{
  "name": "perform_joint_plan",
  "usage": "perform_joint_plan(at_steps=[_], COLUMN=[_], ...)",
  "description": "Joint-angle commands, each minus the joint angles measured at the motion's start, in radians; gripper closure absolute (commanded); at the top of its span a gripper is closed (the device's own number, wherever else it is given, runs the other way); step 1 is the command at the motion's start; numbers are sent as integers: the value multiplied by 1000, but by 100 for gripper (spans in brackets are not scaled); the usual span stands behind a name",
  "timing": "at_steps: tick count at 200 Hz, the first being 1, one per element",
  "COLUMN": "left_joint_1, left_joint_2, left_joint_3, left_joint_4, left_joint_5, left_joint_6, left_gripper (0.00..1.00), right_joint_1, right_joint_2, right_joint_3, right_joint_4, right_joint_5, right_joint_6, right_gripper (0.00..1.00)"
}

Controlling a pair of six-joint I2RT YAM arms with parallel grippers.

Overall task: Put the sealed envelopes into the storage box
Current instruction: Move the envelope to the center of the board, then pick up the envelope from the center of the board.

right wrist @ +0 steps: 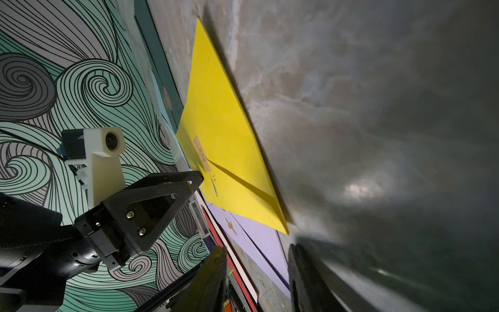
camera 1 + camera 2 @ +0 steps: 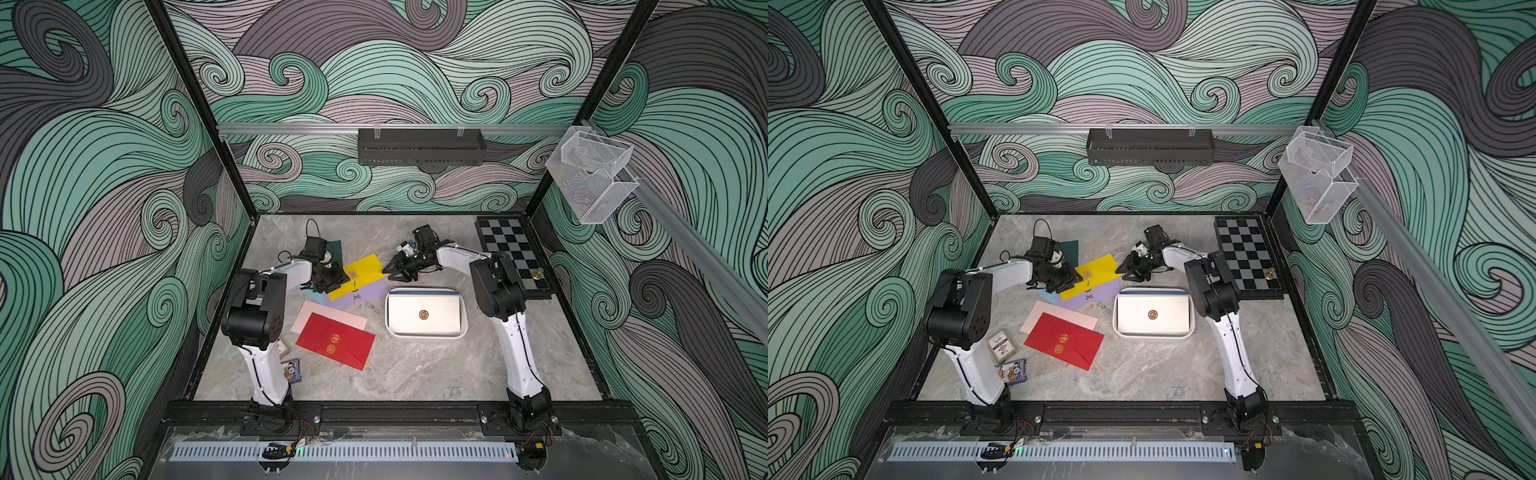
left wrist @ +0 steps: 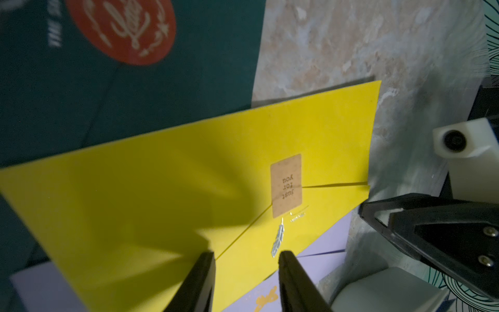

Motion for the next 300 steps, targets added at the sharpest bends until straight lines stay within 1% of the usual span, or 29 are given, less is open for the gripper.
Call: perform_joint_plan(at_steps=[1, 31, 41, 64, 92, 119, 131, 141, 157, 170, 213, 230, 240, 251, 276, 300], left_joint_1=[-32, -32, -32, -34, -34, -36, -37, -37, -37, -38, -67, -77, -78, -78, -73, -62], left_joint_2=[70, 67, 68, 72, 74, 74, 75, 73, 62, 41, -2, -20, -34, -55, -61, -5], left_joint_3=[-62, -62, -62, -64, -64, -64, -64, -64, -64, -64, -12, 19, 33, 45, 84, 136], left_joint_4=[-114, -114, -112, -111, -109, -109, -110, -111, -115, -105, -71, -83, -94, -111, -180, -223], left_joint_5=[-6, -7, -7, -7, -7, -8, -4, -4, -6, 0, 74, 78, 62, 21, -136, -140], left_joint_6=[1, 2, 3, 2, 1, 1, 1, 0, 1, -2, 2, 12, 19, 28, 38, 39], left_gripper=[57, 57, 57, 57, 57, 57, 57, 57, 57, 57, 56, 55, 55, 54, 54, 55], right_joint_1=[5, 5, 5, 8, 14, 14, 14, 11, 4, -4, -22, -33, -41, -49, -62, -67], right_joint_2=[62, 74, 71, 63, 52, 67, 72, 64, 35, 25, 12, -13, -37, -60, -90, -104], right_joint_3=[37, 80, 77, 51, 47, 28, 25, 25, 20, 18, -17, -35, -62, -88, -111, -136], right_joint_4=[-35, -14, 17, 152, 190, 265, 268, 243, 158, 115, 119, 133, 169, 200, 180, 166], right_joint_5=[22, 5, -15, -67, -68, -78, -71, -53, 26, 59, 44, 36, 32, 25, 33, 54], right_joint_6=[-9, 24, 54, 138, 154, 229, 241, 223, 136, 91, 69, 62, 71, 80, 62, 46], right_gripper=[58, 58, 58, 58, 58, 58, 58, 58, 58, 58, 58, 58, 58, 58, 57, 57])
